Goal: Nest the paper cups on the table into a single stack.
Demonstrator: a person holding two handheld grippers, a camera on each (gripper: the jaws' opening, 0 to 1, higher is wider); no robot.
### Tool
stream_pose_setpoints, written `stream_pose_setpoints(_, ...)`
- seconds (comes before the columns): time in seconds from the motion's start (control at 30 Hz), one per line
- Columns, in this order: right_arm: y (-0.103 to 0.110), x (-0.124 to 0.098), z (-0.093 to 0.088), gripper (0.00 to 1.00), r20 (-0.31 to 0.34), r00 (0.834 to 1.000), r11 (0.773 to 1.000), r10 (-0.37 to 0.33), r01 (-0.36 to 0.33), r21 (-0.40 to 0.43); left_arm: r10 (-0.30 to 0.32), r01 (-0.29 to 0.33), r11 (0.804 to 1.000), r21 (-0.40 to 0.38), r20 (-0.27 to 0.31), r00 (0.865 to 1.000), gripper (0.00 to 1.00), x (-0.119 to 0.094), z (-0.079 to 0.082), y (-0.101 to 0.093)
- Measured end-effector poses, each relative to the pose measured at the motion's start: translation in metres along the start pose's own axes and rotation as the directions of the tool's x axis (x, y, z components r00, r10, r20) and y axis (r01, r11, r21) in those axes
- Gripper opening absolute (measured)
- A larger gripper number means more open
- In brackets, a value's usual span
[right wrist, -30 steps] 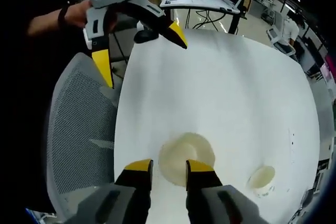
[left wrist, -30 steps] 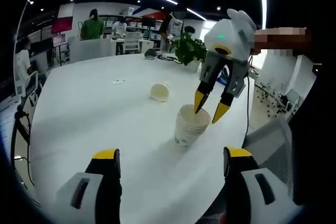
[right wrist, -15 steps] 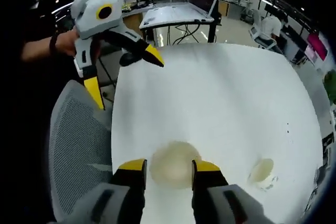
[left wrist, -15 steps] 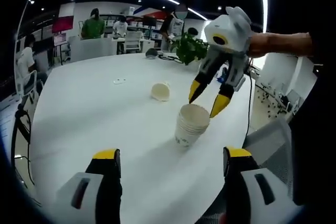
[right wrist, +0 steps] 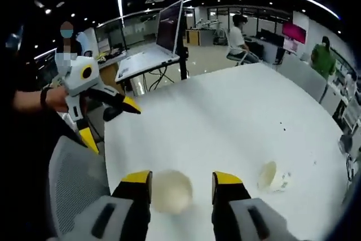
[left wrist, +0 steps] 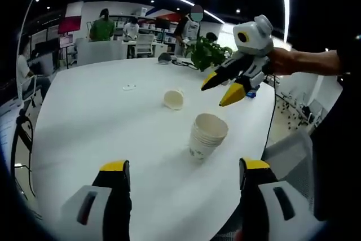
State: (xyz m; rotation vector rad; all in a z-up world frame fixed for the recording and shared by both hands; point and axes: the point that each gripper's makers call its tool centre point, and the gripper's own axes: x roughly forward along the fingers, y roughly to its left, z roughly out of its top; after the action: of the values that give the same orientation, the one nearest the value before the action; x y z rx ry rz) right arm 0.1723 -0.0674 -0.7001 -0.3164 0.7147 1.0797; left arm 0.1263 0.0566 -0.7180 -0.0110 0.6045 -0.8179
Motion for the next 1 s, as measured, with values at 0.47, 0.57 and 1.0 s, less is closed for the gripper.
stream_pose_setpoints(0.47, 0.012, -0.017, -0.016, 0.51, 0.121, 0.991, 0.994, -0.052, 0.039, 0.107, 0.0, 0.0, 1.0, -0.005, 0.004, 1.0, 0.77, 0.001, 0.004, 0.006)
stream_pose_setpoints(0.57, 0.013, -0.023, -0.02, 0.51, 0.142, 0.987, 0.99, -0.069, 0.05, 0.131, 0.002, -0.002, 1.0, 0.004, -0.004, 1.0, 0.78, 0.002, 0.005, 0.004)
stream_pose_setpoints(1.0, 0.011, -0.037, -0.026, 0.52, 0.197, 0.974, 0.98, -0.115, 0.08, 0.182, -0.017, 0.017, 1.0, -0.01, 0.016, 1.0, 0.76, 0.013, 0.025, -0.005)
